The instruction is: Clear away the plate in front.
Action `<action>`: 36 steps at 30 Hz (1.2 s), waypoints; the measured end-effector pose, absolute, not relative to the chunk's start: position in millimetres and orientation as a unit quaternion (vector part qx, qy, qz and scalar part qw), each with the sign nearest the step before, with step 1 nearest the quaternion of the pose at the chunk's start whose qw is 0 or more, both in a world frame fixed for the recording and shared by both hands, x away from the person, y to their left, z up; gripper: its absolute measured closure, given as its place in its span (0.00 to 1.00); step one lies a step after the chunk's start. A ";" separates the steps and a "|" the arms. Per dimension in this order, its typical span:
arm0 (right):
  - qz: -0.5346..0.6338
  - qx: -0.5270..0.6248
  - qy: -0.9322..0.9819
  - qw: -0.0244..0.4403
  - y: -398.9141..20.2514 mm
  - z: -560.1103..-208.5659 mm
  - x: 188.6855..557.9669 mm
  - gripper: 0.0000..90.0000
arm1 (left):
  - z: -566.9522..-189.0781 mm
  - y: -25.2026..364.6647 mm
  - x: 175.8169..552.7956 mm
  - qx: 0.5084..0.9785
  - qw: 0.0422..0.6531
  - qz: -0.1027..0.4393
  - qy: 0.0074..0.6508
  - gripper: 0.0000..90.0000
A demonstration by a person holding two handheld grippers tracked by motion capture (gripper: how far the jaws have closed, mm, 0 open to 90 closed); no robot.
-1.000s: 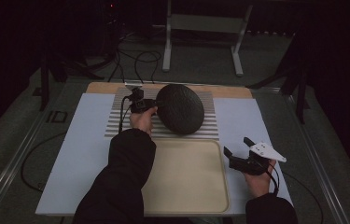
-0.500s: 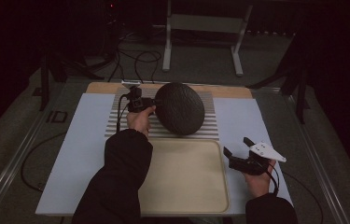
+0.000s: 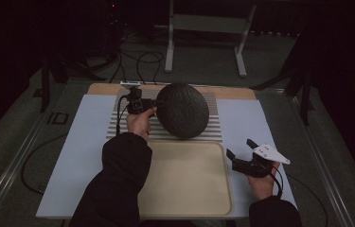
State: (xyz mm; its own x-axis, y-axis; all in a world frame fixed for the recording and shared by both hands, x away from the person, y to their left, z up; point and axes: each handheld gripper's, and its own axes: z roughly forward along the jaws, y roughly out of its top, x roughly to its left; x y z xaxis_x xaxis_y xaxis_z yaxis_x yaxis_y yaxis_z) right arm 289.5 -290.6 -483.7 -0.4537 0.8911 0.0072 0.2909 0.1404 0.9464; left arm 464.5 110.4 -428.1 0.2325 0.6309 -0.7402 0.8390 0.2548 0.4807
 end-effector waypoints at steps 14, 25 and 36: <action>0.496 0.427 0.693 0.302 -289.7 -484.0 289.6 0.11 | -429.1 119.3 451.0 0.610 0.500 -0.096 0.608 0.95; 0.495 0.427 0.694 0.302 -289.6 -484.1 289.6 0.11 | -439.5 123.4 441.0 0.618 0.490 -0.096 0.608 0.95; 0.495 0.427 0.694 0.302 -289.3 -484.3 289.6 0.11 | -450.7 125.3 431.1 0.625 0.479 -0.099 0.609 0.95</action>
